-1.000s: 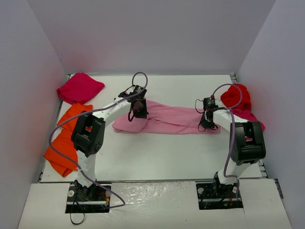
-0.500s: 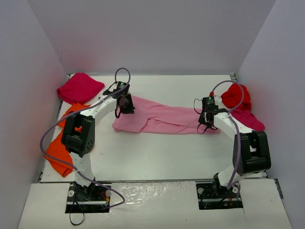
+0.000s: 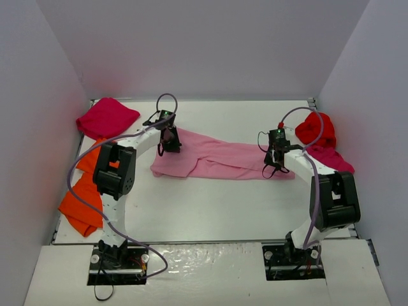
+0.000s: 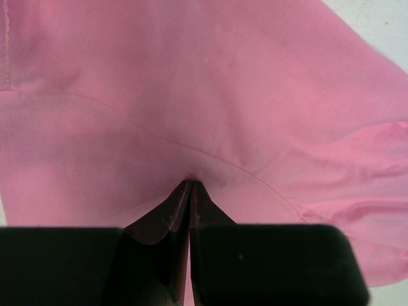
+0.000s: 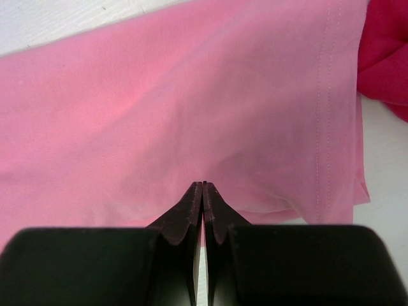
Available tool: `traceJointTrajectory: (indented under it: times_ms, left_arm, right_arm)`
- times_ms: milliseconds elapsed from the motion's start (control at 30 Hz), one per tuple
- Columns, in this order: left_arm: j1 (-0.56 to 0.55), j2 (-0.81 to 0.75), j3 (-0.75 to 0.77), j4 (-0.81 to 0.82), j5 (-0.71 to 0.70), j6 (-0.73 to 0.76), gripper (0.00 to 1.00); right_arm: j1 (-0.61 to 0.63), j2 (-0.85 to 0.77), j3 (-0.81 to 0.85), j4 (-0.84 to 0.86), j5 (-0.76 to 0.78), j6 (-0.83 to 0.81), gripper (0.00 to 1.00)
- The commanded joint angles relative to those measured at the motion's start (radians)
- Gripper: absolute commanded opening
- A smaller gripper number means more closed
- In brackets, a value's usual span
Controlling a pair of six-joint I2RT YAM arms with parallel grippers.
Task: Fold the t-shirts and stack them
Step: Fold the tshirt
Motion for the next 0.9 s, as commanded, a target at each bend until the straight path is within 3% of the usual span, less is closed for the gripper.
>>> traceJointTrajectory:
  times_ms: [0, 67, 133, 200, 267, 333, 367, 400, 533, 600, 633, 667, 700, 800, 867]
  left_arm:
    - [-0.008, -0.068, 0.026, 0.045, -0.007, 0.02, 0.0]
    - [0.008, -0.067, -0.002, 0.117, 0.076, -0.024, 0.0]
    - [0.047, -0.025, -0.042, 0.225, 0.298, -0.115, 0.0]
    - [0.074, 0.027, -0.092, 0.458, 0.552, -0.234, 0.0]
    - [0.093, 0.111, -0.197, 0.83, 0.719, -0.598, 0.0]
    - [0.1, 0.202, -0.345, 1.655, 0.728, -0.991, 0.0]
    - [0.096, 0.276, -0.341, 1.919, 0.697, -1.209, 0.0]
    - [0.089, 0.32, -0.333, 1.989, 0.69, -1.351, 0.0]
    - [0.053, 0.145, -0.359, 1.989, 0.692, -1.283, 0.0]
    - [0.043, 0.038, -0.35, 1.987, 0.685, -1.252, 0.2]
    - [0.041, 0.006, -0.341, 1.974, 0.693, -1.242, 0.36]
    - [0.041, -0.056, -0.323, 1.923, 0.701, -1.222, 0.66]
    - [0.041, -0.102, -0.313, 1.868, 0.718, -1.196, 0.79]
    - [0.039, -0.273, -0.294, 1.6, 0.746, -1.023, 0.97]
    - [0.037, -0.351, -0.289, 1.516, 0.75, -0.956, 0.97]
  right_arm:
    - [0.008, 0.008, 0.058, 0.05, 0.025, -0.013, 0.0]
    - [0.009, 0.024, 0.066, 0.058, 0.03, -0.015, 0.0]
    - [0.01, 0.04, 0.072, 0.064, 0.026, -0.017, 0.0]
    - [0.011, 0.047, 0.071, 0.072, 0.025, -0.017, 0.0]
    - [0.012, 0.048, 0.069, 0.076, 0.023, -0.018, 0.0]
    - [0.014, 0.042, 0.065, 0.076, 0.02, -0.018, 0.0]
    - [0.015, 0.036, 0.061, 0.076, 0.018, -0.022, 0.0]
    - [0.017, 0.03, 0.057, 0.076, 0.016, -0.023, 0.0]
    - [0.024, -0.006, 0.042, 0.076, 0.006, -0.029, 0.0]
    - [0.028, -0.027, 0.032, 0.076, 0.009, -0.03, 0.0]
    - [0.03, -0.039, 0.027, 0.077, 0.008, -0.03, 0.0]
    - [0.036, -0.05, 0.024, 0.077, 0.004, -0.031, 0.0]
    - [0.039, -0.058, 0.023, 0.076, 0.005, -0.032, 0.0]
    - [0.056, -0.08, 0.024, 0.077, -0.001, -0.032, 0.0]
    - [0.06, -0.094, 0.021, 0.085, -0.033, -0.034, 0.0]
